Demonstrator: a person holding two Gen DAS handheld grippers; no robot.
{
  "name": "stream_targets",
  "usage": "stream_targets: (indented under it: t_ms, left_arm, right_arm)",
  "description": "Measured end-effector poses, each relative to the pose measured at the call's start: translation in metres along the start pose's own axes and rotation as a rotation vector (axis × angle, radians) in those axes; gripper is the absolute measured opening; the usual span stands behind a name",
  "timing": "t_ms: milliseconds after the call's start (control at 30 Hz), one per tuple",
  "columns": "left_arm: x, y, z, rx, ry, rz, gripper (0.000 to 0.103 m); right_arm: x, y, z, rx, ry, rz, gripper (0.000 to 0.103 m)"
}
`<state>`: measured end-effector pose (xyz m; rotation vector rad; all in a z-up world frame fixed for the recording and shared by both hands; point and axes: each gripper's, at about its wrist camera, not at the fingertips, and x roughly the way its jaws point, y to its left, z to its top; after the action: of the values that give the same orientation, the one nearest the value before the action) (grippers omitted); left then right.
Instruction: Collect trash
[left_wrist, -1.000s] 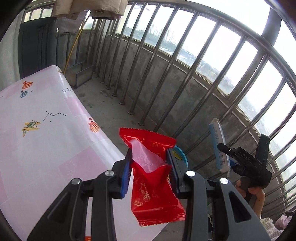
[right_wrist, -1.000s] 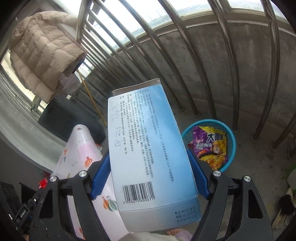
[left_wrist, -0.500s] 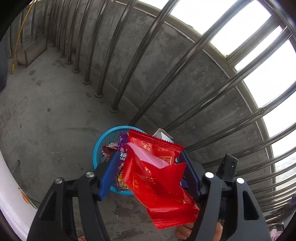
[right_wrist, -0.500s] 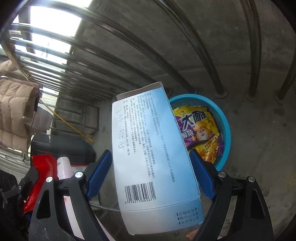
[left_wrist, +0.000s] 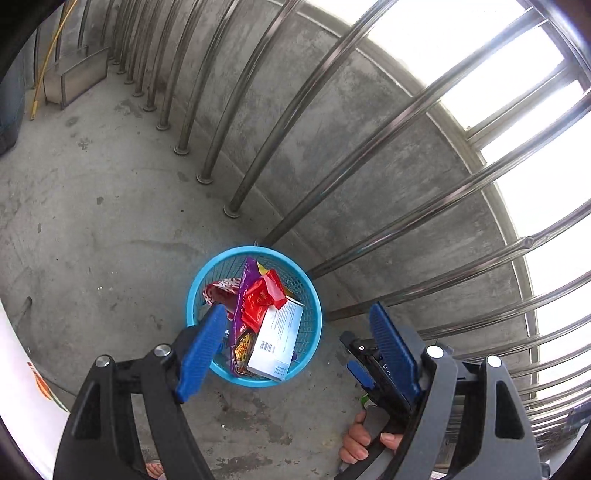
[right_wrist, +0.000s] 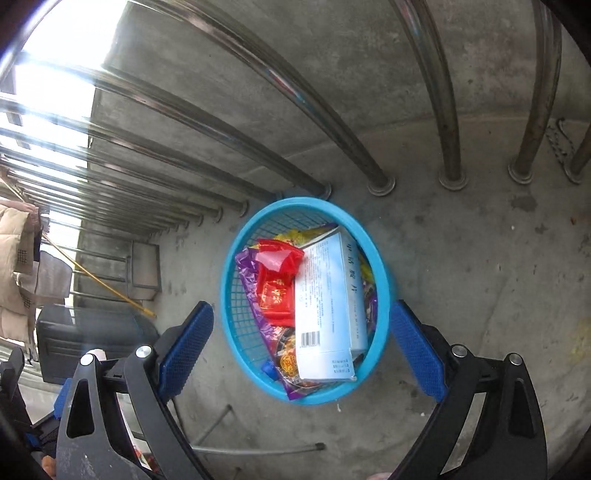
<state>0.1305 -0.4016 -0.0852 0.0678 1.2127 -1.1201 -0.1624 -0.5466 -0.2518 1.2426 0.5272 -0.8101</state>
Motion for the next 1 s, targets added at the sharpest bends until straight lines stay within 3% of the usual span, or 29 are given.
stream_targets:
  t_ms: [133, 267, 367, 467, 600, 733, 867, 1000]
  left_arm:
    - [-0.071, -0.010, -0.015, 0.056, -0.117, -0.006, 0.078]
    - [-0.150, -0.015, -0.051, 0.080, -0.273, 0.044, 0.087]
    - [-0.206, -0.010, -0.086, 0.046, -0.382, 0.143, 0.097]
    - [-0.252, 0.003, -0.128, -0.009, -0.471, 0.267, 0.097]
    - [-0.298, 0.030, -0.186, -0.161, -0.549, 0.432, 0.097]
    - [-0.329, 0.050, -0.235, -0.293, -0.586, 0.574, 0.097]
    - [-0.344, 0.064, -0.271, -0.380, -0.566, 0.745, 0.097]
    - [-0.348, 0.073, -0.301, -0.431, -0.539, 0.844, 0.097]
  right_arm:
    - [-0.032, 0.054, -0.007, -0.170, -0.074, 0.069, 0.091]
    - [-0.071, 0.123, -0.035, -0.406, -0.145, 0.164, 0.092]
    - [-0.104, 0.166, -0.067, -0.572, -0.206, 0.217, 0.095]
    - [-0.135, 0.199, -0.102, -0.720, -0.260, 0.262, 0.095]
    - [-0.159, 0.226, -0.141, -0.827, -0.303, 0.317, 0.095]
    - [-0.166, 0.254, -0.176, -0.954, -0.269, 0.350, 0.095]
    - [-0.175, 0.275, -0.209, -1.071, -0.256, 0.365, 0.095]
    - [-0.191, 0.281, -0.243, -1.196, -0.271, 0.369, 0.095]
